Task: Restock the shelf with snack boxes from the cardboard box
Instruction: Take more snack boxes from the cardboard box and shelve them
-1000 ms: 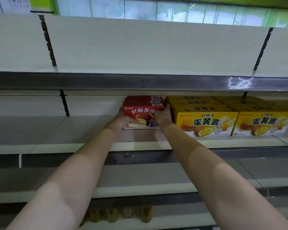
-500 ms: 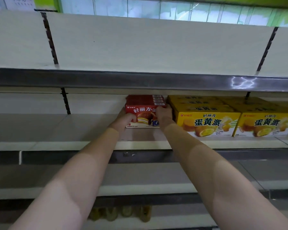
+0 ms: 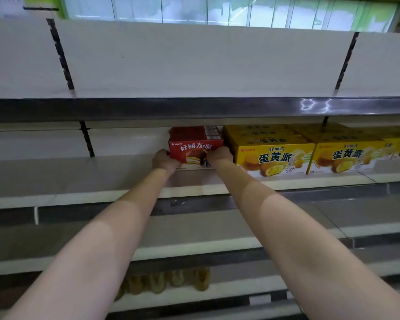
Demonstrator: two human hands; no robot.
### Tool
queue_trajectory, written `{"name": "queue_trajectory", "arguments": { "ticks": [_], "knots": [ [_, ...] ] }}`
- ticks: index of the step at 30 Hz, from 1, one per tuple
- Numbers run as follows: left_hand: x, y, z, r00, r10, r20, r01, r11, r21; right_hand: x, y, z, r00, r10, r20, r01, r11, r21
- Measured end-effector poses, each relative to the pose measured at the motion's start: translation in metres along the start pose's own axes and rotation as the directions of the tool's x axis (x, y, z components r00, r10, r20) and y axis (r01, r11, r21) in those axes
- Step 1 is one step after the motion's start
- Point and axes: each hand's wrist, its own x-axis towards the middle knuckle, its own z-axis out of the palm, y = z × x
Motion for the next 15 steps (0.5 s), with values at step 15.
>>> {"name": "queue_trajectory", "arguments": {
  "ticks": [15],
  "knots": [
    [-0.124, 0.035, 0.018, 0.999, 0.048, 0.025, -0.045, 0.995, -0.088, -0.07, 0.042, -0.063, 0.987, -0.145, 0.065, 0.146, 0.989, -0.01]
  ]
}}
